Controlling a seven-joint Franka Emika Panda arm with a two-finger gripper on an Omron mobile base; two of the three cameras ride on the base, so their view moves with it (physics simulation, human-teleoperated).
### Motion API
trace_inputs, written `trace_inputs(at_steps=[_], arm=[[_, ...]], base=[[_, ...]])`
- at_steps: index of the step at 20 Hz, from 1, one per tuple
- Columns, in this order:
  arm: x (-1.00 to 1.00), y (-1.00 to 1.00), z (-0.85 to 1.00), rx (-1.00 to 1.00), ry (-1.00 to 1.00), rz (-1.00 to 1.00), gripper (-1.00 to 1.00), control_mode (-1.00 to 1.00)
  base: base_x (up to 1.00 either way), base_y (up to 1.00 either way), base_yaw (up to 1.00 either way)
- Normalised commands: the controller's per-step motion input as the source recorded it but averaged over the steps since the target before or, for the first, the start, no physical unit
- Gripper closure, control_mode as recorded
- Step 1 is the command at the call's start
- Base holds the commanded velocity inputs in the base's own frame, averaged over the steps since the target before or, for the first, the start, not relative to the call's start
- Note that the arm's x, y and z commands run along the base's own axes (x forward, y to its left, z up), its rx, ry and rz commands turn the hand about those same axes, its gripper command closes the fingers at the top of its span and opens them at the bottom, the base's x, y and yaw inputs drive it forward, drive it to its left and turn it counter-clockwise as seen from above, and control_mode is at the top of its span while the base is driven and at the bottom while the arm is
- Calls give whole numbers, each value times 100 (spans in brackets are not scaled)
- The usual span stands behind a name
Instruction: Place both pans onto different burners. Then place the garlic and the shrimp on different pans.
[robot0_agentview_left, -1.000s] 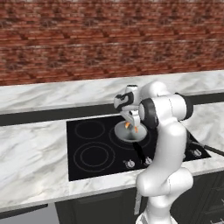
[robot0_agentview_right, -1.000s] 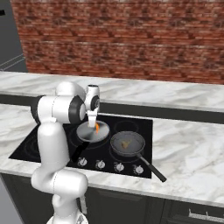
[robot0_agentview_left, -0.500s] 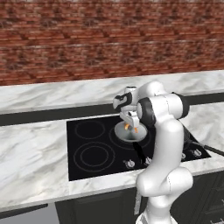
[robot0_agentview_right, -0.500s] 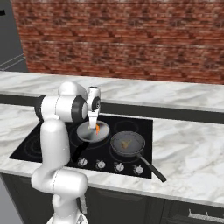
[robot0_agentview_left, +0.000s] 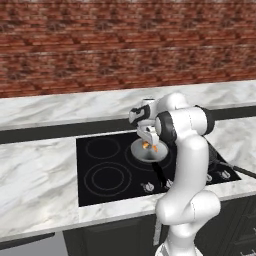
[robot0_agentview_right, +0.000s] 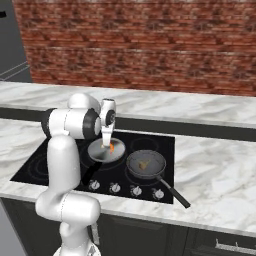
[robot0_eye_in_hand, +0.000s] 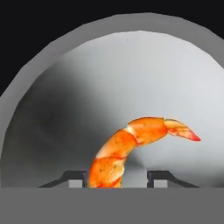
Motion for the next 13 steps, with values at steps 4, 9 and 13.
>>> trace_inputs(at_steps=[4,9,13], arm=[[-2,0,11,0,2,0,-100,-100],[-21,-2,53,0,3,-2,-100,-100],[-44,0,52,0,2,-3,-100,-100]], base=[[0,0,0],[0,0,0],[0,0,0]])
